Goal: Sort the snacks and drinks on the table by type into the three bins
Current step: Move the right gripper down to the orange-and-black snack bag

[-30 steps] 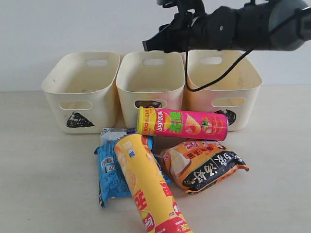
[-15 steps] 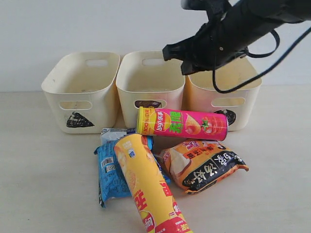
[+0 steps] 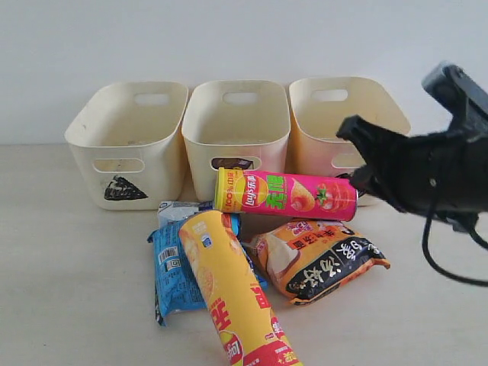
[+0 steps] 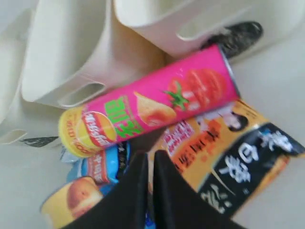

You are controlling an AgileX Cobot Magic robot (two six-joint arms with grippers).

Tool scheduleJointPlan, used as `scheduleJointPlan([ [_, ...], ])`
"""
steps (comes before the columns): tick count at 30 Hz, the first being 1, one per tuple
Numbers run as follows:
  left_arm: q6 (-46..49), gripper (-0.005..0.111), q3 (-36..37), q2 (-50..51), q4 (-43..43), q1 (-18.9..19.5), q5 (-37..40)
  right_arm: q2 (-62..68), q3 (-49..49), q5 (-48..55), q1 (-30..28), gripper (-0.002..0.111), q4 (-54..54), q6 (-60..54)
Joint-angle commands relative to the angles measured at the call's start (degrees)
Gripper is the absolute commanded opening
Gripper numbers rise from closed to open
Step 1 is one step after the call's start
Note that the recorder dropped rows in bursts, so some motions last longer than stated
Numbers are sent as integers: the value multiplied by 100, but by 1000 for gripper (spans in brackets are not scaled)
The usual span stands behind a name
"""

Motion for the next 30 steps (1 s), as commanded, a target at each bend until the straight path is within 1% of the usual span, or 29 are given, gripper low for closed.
scheduleJointPlan([
  [1,36,4,23,-17,11,4,6,-228,669,-148,-16,1,205,746],
  [7,36,4,23,-17,11,4,6,-262,1475,-168,5,1,205,2195],
  [10,36,4,23,-17,11,4,6,-287,1734,-476,30,0,205,2357],
  [12,36,4,23,-17,11,4,6,-451,1815,-832,256,0,167,2611],
  [14,36,4,23,-17,11,4,6,-657,1815,-1538,645,0,14,2812],
  [16,36,4,23,-17,11,4,6,-797,1832,-2424,1024,0,-406,3413],
  [18,36,4,23,-17,11,4,6,-823,1925,-3373,1295,0,-1067,4407],
  [20,36,4,23,-17,11,4,6,-721,2065,-4041,1337,0,-1835,5483],
  [22,36,4,23,-17,11,4,6,-583,2167,-4103,1311,0,-2346,6112],
  [25,36,4,23,-17,11,4,6,-413,2318,-4026,1311,0,-2701,6666],
  [27,36,4,23,-17,11,4,6,-354,2410,-3955,1311,0,-2829,6914],
  [30,36,4,23,-17,11,4,6,-354,2501,-3724,1311,0,-2804,6834],
])
